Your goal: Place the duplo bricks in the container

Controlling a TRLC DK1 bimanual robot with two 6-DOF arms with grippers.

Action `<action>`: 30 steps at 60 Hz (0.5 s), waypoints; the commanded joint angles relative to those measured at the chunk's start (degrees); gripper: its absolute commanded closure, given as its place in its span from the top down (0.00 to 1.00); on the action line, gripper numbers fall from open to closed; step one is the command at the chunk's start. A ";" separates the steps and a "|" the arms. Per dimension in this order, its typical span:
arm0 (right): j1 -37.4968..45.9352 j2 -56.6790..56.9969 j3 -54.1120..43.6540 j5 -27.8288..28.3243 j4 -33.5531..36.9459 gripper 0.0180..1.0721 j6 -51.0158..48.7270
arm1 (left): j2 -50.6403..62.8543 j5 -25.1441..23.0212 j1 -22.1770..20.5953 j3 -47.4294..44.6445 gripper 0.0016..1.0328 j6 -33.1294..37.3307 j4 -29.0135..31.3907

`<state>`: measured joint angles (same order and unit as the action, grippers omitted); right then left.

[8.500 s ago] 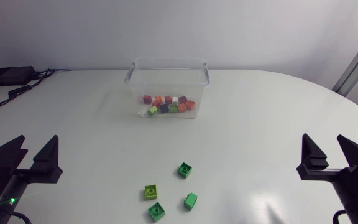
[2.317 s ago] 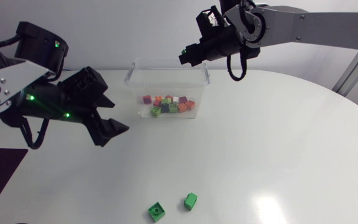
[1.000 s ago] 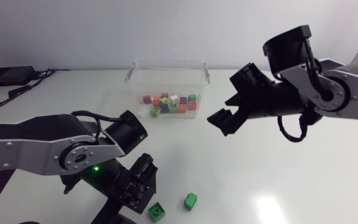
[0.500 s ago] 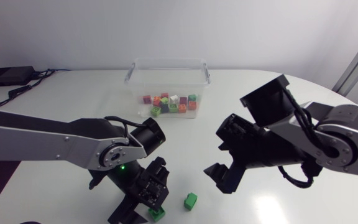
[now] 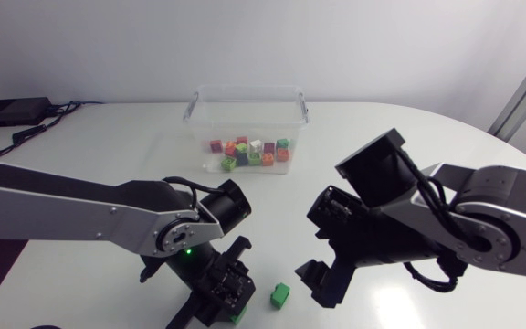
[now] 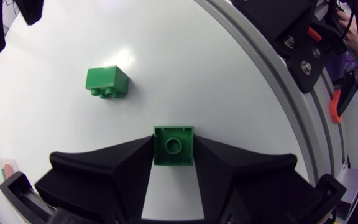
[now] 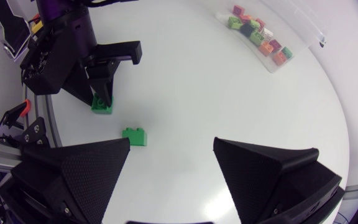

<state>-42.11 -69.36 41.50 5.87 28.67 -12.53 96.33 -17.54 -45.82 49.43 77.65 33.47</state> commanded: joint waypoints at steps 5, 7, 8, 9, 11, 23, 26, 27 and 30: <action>-2.45 -3.85 -0.89 -0.33 1.13 0.92 1.81 | 1.40 -0.30 0.65 -2.23 0.21 -1.53 0.36; -3.16 -4.90 -0.63 -0.33 1.22 0.92 2.08 | 1.14 -0.30 1.35 -2.23 0.20 -2.32 1.24; -3.42 -5.17 -0.45 -0.33 1.31 0.92 2.16 | 0.96 -0.30 1.44 -2.14 0.20 -2.50 1.68; -3.95 -6.05 -0.10 -0.24 1.48 0.92 2.69 | 0.35 -0.30 2.32 -2.14 0.20 -2.59 2.82; -4.56 -6.93 0.43 -0.24 1.66 0.92 3.04 | -0.53 -0.30 3.28 -2.50 0.20 -2.76 3.44; -7.46 -13.17 3.07 -0.33 2.89 0.92 4.45 | -9.06 -0.30 11.90 -4.08 0.20 -4.79 5.73; -8.08 -14.57 3.86 -0.42 3.15 0.91 4.54 | -10.55 -0.30 14.01 -4.17 0.20 -5.31 5.81; -8.17 -15.10 4.30 -0.42 3.41 0.90 4.54 | -11.43 -0.30 15.24 -4.17 0.20 -5.58 5.81; -8.69 -16.68 5.44 -0.77 4.38 0.90 4.71 | -13.28 -0.30 17.35 -4.25 0.20 -5.93 5.81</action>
<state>-49.95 -83.70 44.95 5.69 31.79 -9.15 85.73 -17.72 -30.68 46.41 73.01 38.52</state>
